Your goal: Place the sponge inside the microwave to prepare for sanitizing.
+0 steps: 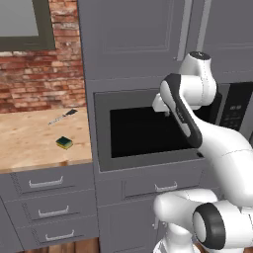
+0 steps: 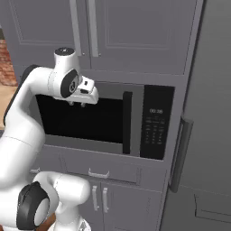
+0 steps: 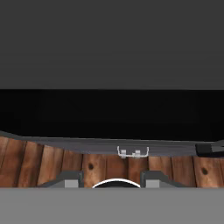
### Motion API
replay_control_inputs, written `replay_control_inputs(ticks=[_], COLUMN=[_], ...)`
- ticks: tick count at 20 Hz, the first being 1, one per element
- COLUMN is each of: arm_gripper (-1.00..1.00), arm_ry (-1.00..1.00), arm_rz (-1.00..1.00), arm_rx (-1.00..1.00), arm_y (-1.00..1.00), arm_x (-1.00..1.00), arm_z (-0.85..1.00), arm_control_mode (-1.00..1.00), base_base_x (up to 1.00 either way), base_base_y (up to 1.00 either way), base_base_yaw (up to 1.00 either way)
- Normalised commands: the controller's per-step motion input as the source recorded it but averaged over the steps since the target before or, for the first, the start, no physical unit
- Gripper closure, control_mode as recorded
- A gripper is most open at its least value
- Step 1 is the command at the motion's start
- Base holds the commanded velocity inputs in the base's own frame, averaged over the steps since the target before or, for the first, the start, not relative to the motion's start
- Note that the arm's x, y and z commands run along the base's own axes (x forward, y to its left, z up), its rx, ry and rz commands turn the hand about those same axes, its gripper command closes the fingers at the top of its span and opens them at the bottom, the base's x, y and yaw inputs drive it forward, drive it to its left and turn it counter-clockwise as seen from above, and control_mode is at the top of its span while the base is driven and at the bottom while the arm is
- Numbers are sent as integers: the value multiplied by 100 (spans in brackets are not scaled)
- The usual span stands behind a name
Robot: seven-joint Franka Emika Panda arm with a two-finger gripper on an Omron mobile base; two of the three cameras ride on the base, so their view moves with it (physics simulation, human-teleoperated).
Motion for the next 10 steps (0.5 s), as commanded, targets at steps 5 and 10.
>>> replay_control_inputs(ticks=[5, 10], arm_gripper=[-100, -100], arm_ry=[0, 0], arm_rz=[0, 0], arm_rx=[0, 0], arm_y=[0, 0], arm_x=[0, 0], arm_z=[0, 0], arm_control_mode=[100, 100], base_base_x=[-5, -21], base_base_y=[0, 0], base_base_yaw=[0, 0])
